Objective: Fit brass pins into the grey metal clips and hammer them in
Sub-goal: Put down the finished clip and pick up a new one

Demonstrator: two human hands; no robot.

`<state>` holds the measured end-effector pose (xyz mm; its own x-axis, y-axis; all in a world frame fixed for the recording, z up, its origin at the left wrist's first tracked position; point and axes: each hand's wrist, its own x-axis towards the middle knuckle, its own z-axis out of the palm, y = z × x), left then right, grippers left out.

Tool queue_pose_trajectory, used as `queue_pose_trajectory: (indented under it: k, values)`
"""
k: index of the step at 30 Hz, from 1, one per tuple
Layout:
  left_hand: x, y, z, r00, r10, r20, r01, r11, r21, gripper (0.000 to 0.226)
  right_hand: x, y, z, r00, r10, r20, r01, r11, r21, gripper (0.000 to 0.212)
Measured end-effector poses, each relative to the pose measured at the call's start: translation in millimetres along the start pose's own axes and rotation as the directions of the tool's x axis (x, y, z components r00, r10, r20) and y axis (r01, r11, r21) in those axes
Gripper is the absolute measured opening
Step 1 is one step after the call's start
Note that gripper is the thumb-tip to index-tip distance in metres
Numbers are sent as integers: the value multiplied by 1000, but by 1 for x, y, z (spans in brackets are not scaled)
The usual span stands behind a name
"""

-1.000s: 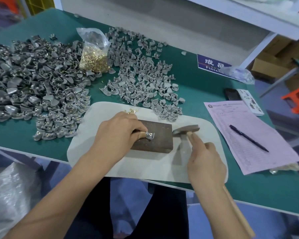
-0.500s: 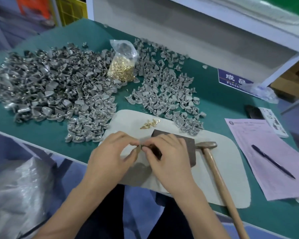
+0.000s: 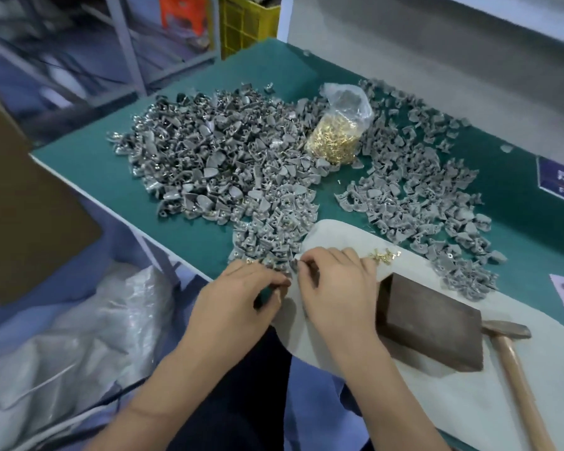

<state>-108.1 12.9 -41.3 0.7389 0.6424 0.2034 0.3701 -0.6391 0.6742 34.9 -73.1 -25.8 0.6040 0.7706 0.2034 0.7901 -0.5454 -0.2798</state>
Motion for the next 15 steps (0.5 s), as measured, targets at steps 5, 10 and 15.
queue_pose_trajectory:
  k: [5,10,15]
  values:
    - [5,9,6,999,15,31,-14,1000,-28,21,-3,8,-7,997,1,-79,1,1000,20,9]
    - [32,30,31,995,73,72,-65,993,-99,16,-20,58,-35,961,129,-246,-113,990,79,7]
    - [72,58,69,988,76,138,-70,996,-49,19,-48,120,-54,880,305,-363,-256,950,177,6]
